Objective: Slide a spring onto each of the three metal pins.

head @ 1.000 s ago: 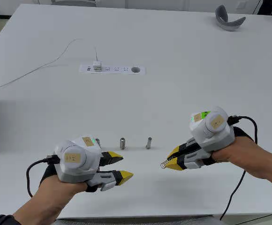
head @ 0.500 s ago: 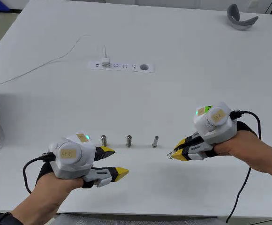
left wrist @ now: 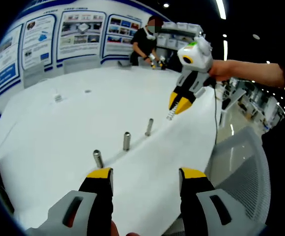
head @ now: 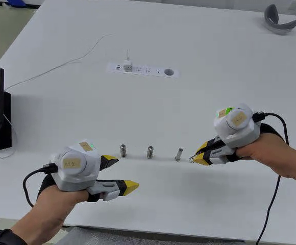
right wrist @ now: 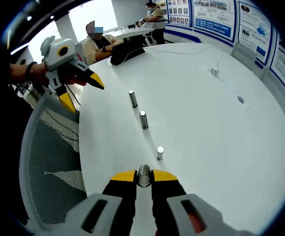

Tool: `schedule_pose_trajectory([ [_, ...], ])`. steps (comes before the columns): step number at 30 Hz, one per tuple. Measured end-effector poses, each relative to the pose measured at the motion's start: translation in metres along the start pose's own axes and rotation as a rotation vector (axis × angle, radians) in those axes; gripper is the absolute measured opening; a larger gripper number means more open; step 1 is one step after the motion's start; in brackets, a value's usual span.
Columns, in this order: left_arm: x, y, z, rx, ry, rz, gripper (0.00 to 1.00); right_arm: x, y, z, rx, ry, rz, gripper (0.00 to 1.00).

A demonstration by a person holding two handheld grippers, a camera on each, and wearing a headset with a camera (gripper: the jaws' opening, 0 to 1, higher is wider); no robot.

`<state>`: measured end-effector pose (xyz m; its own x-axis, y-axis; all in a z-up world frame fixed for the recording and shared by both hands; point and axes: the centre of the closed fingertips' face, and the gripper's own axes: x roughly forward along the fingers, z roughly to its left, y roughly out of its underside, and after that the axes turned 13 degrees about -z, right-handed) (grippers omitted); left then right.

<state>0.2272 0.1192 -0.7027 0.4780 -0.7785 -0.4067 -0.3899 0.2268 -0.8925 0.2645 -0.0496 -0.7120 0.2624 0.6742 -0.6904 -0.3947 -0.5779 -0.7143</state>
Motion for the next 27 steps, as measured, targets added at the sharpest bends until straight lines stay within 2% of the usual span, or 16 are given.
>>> schedule_pose_trajectory([
  [15,-0.016,0.005,0.026,-0.034,-0.077,-0.003,0.69,0.009,-0.006,-0.015,-0.07,-0.005,0.054,0.13],
  [27,-0.024,0.009,0.033,-0.061,-0.096,-0.006,0.72,0.022,-0.013,-0.023,-0.112,-0.022,0.086,0.13],
])
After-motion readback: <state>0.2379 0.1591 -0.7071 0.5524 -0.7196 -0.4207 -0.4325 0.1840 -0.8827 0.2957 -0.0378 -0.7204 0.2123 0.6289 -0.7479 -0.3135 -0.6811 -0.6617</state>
